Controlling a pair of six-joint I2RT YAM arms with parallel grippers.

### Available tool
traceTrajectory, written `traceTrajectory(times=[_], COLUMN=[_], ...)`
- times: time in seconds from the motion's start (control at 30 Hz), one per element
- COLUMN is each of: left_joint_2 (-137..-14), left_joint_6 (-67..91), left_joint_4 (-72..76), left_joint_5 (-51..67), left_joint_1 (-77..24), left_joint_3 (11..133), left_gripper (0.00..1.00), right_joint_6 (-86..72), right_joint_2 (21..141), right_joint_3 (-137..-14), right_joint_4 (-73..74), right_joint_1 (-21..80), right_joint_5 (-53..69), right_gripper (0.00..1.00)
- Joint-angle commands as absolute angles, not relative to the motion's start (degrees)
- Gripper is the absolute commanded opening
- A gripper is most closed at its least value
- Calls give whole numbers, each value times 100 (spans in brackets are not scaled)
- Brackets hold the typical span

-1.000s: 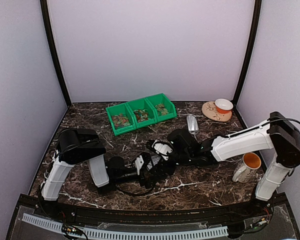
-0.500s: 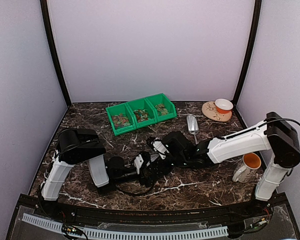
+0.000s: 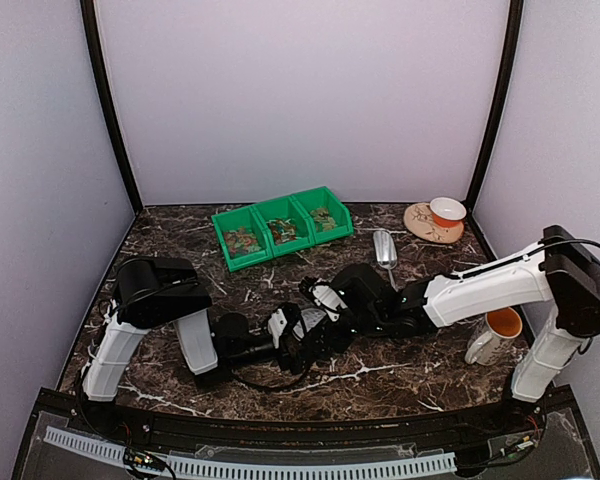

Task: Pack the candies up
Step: Screw the bottle lid onto the packing bottle.

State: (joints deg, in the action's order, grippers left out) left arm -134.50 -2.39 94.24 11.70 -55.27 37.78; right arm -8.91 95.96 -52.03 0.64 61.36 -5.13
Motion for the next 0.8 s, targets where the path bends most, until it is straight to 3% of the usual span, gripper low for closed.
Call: traceTrajectory(times=[0.0,0.43,0.77], left_joint_2=[-14317,-14343,-14394], left_joint_6=[-956,-966,-1078], left_joint_4=[9175,9267,9162], left_joint_5=[745,1314,2877], left_joint_1=[-5423,-5396,-5381], left_joint_3=[3222,3203,3293], left_gripper=[92,92,93], right_joint_6=[-762,179,2132], right_joint_2=[9377,8409,8153], right_joint_3=[-5084,-4849,-5280], right_joint_4=[258,1092,1713], right_joint_1=[6107,6087,5789], right_joint_5=[-278,245,1077], right_gripper=[97,97,97])
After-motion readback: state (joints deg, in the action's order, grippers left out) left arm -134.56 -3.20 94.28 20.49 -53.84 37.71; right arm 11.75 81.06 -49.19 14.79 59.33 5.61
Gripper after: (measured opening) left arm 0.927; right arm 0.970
